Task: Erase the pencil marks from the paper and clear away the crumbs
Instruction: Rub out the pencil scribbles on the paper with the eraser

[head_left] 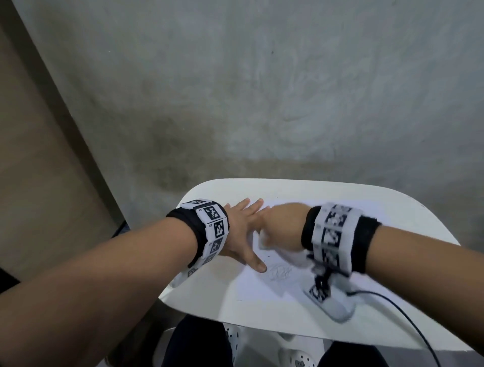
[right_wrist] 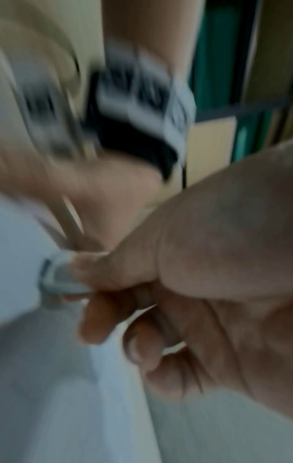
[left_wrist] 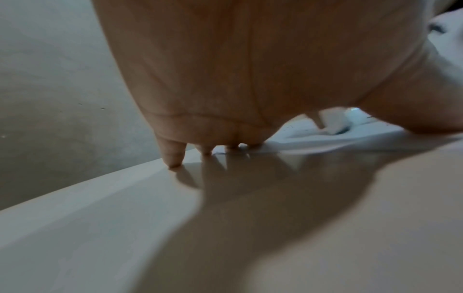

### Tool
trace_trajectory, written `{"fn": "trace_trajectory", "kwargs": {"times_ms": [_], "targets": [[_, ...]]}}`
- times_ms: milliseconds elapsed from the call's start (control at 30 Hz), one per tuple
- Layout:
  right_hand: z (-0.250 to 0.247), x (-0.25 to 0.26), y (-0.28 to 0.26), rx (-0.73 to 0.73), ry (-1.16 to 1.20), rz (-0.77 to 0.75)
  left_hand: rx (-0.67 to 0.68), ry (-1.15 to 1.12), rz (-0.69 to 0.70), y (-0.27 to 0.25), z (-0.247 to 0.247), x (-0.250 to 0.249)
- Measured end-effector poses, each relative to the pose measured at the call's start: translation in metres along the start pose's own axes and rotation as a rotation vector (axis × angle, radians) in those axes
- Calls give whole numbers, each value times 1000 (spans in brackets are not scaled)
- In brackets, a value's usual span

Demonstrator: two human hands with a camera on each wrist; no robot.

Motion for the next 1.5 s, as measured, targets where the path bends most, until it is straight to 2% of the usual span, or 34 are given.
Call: {"fn": "trace_trajectory", "kwargs": {"times_ms": [100,167,233,267,400,433,533,567,667,700,767,833,900,967,1067,1167,1333,1433,1500], "targets": [[-8,-45,9,-29,36,173,21,22,-6,3,2,6],[-9,-29,5,-56,6,127,8,4,-1,2,2,4],[-8,5,-3,-78,-6,-26,-10,1,7,1,2,1],[-6,8,-4,-70,-14,-57,-12,2,7,1,1,1],[-12,-43,5,-46,-39,170,15,12,-1,2,2,4],[-11,-37,5,-38,-68,161,9,5,0,1,1,3],[-2,13,-2,-8,-14,-43,-3,-6,-12,-2,0,0],[-1,9,0,-8,23,-45,1,-4,-14,-2,0,0],[-10,-38,6,-20,22,139,21,22,-5,0,2,2],[-9,-37,7,-9,-6,138,19,16,-5,2,2,3],[-6,-9,3,5,-37,41,7,3,-3,3,2,3],[-3,0,-1,-17,45,1,7,15,4,3,3,3],[-1,-35,4,-15,143,127,22,25,3,2,3,3],[0,-62,7,-12,143,219,26,36,-5,0,3,4],[0,-60,9,-24,81,206,2,94,7,-4,0,8],[6,-52,9,53,22,193,-5,71,5,-7,1,16],[-4,2,2,-2,-9,21,-33,35,28,-5,1,15],[-13,-28,12,2,-39,127,-21,47,28,-4,2,18],[-18,-27,9,-18,-38,145,-21,52,26,-3,4,19]]}}
Point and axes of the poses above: each hand's wrist, its own y-axis towards the middle knuckle, its own z-axis out of the palm, x = y × z, the point moved 10 cm from there along y, towards the middle knuckle, and after that the axes turned 9 degrees about -y, right-handed, at the moved point
